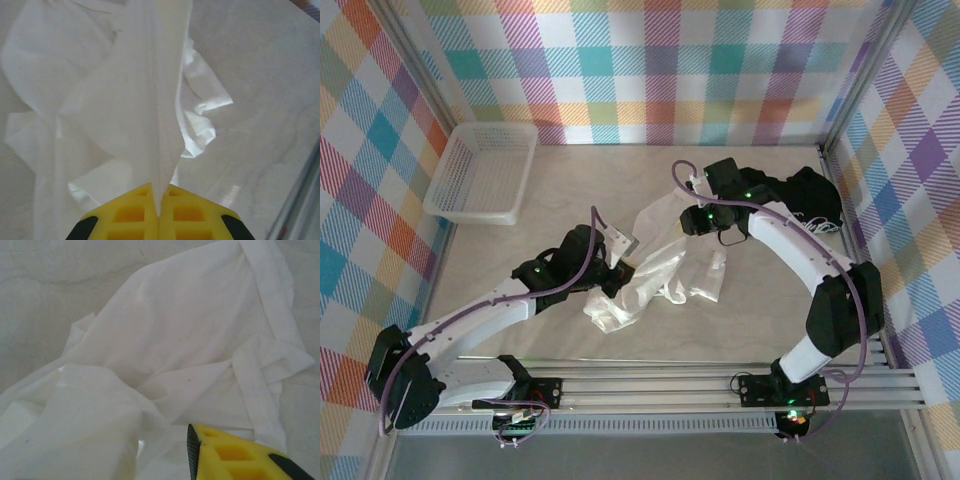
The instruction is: Fold the inside-out t-shirt
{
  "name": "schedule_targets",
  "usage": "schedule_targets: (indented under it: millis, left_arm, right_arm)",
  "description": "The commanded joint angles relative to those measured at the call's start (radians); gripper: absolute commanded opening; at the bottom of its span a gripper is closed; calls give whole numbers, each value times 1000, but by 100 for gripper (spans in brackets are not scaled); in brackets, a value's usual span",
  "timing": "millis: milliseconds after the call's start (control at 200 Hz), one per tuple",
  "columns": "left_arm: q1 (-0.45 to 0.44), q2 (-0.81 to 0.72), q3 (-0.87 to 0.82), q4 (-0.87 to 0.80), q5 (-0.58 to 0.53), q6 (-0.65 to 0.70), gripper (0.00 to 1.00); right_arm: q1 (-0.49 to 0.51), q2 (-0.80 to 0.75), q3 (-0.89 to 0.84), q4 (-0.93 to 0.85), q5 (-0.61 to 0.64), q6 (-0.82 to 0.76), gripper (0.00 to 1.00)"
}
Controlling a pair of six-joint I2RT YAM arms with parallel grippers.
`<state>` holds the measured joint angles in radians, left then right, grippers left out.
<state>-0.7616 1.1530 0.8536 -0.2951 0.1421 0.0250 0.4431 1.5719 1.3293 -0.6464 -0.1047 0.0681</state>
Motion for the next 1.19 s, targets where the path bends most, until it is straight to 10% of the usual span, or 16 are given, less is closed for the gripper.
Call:
schedule_targets:
  millis: [0,385,660,1190]
  left_arm:
    - [1,-48,60,-82,-162,-56,0]
    - [108,-55,205,-320,-327,-129,0]
    - [299,-100,242,-405,-282,-213,0]
    - [355,-122,241,-383,-229,-239,0]
  right_arm:
    - [-20,-92,-54,80,-170,17,44]
    - [-55,-281,-273,447,-607,142,83]
    - [-79,-102,-219,188,65,61,76]
    - [-79,354,-11,120,277,-30,66]
